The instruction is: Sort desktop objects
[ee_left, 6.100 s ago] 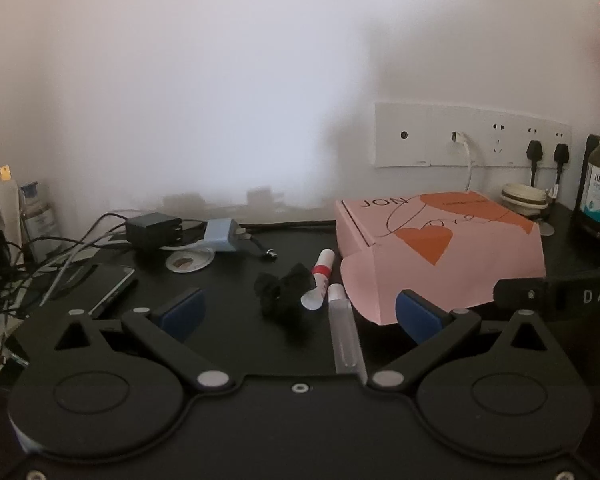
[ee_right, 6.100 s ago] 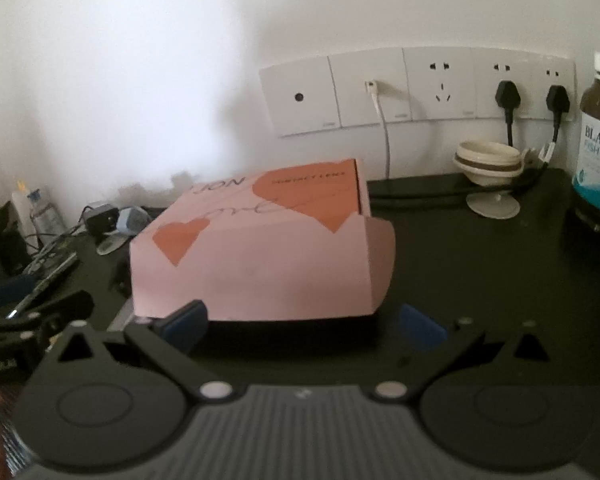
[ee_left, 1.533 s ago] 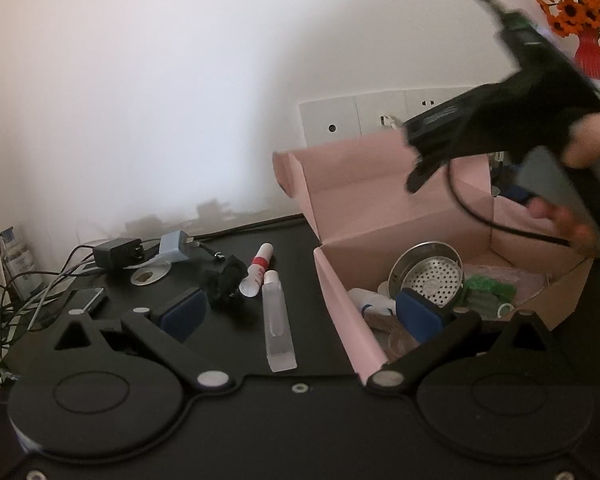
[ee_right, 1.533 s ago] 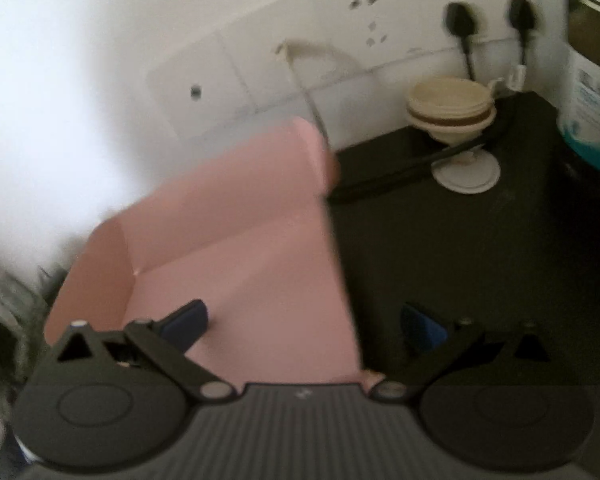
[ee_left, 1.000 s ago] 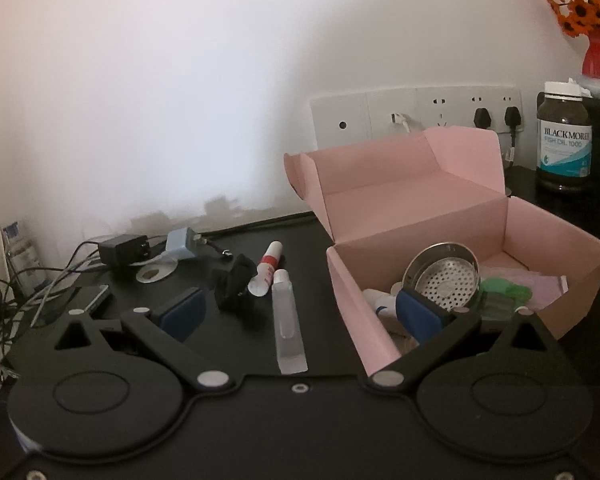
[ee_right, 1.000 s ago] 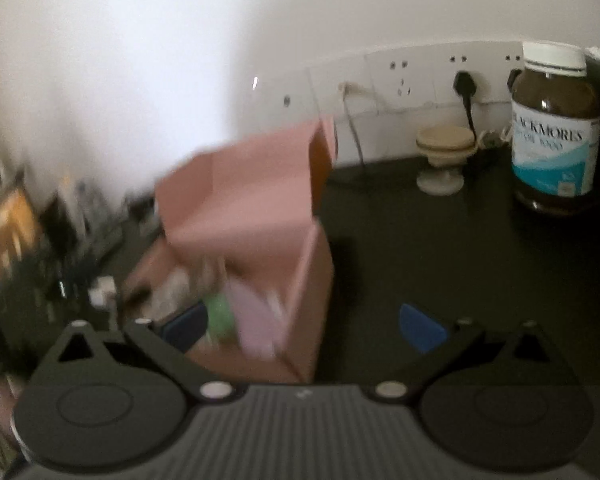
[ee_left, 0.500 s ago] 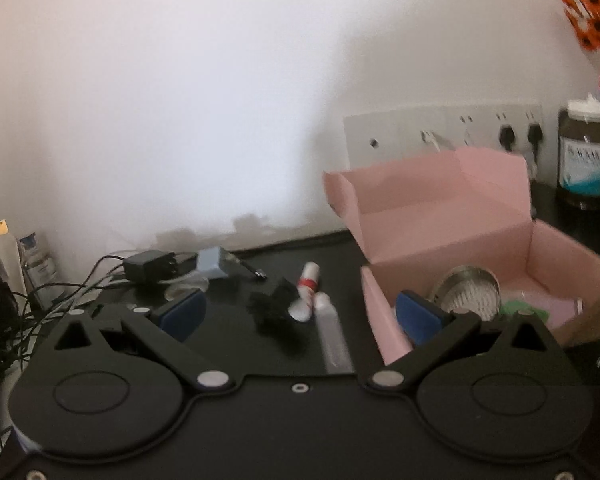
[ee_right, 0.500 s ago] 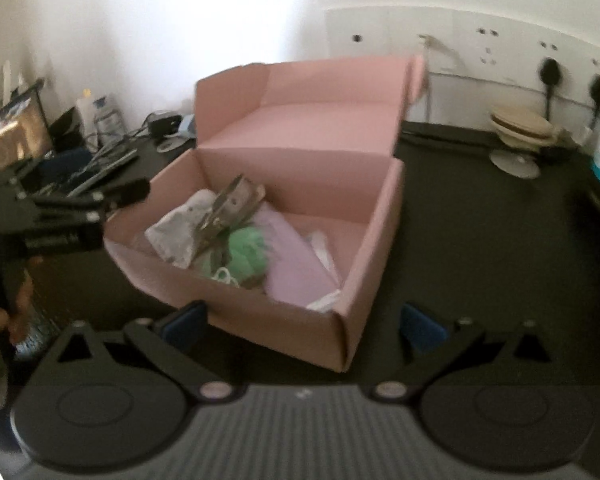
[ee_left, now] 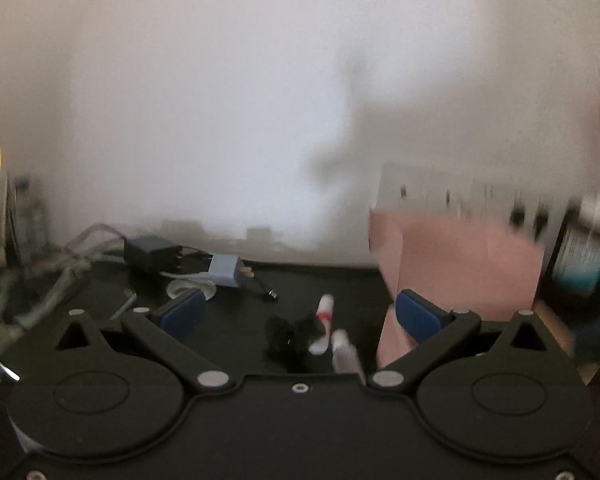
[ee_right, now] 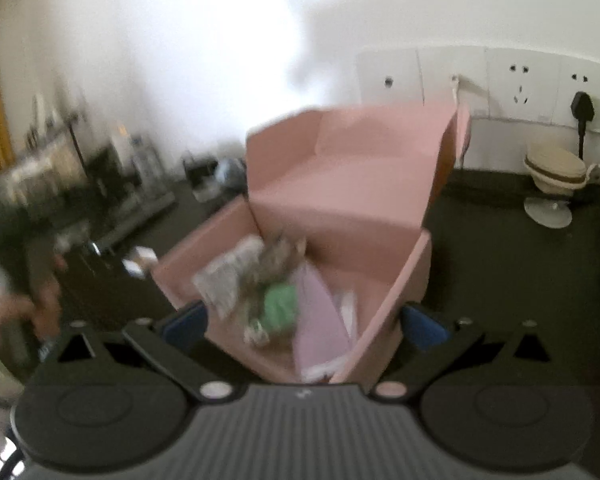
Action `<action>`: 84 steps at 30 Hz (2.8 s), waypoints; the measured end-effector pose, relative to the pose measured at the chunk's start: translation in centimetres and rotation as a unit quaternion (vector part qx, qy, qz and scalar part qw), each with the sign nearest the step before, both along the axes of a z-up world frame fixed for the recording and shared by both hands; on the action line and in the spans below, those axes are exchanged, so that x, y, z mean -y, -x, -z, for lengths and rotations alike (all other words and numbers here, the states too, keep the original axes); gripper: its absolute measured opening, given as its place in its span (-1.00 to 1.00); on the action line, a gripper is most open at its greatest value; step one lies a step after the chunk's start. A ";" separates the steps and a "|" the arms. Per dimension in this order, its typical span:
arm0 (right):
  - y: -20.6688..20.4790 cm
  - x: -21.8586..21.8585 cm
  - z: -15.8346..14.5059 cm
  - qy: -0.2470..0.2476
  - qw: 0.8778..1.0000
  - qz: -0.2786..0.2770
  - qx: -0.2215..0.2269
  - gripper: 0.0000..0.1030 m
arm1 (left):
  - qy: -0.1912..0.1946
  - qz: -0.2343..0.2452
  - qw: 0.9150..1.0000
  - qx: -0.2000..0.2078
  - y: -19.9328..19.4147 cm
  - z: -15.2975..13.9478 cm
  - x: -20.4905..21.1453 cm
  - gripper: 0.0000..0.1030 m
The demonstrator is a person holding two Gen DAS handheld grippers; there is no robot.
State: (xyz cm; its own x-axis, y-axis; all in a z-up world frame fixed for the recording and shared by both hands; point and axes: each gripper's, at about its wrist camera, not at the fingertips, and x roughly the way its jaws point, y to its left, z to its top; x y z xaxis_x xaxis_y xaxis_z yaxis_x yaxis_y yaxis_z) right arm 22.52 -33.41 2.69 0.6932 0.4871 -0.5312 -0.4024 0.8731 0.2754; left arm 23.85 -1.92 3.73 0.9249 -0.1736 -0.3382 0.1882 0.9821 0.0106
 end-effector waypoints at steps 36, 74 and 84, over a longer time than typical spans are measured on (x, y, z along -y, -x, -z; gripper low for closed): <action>-5.6 2.6 2.9 -0.173 0.973 0.143 -0.049 0.99 | -0.033 -0.061 0.996 -0.065 -3.2 1.2 -3.8 1.00; -6.0 2.4 3.7 -0.180 0.967 0.163 -0.074 0.99 | 0.050 -0.065 0.975 -0.207 -4.6 3.4 -5.4 0.99; -5.9 2.5 3.7 -0.180 0.967 0.165 -0.074 0.99 | -0.008 -0.006 0.981 -0.193 -4.0 3.6 -2.2 0.99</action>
State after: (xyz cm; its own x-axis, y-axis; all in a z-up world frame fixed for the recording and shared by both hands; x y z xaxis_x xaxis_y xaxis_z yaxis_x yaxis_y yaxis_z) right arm 28.44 -35.90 -1.01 0.7720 0.4235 -0.4740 -0.0510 0.7847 0.6178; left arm 27.88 0.27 0.16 0.7301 -0.1549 -0.6656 0.1695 0.9846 -0.0433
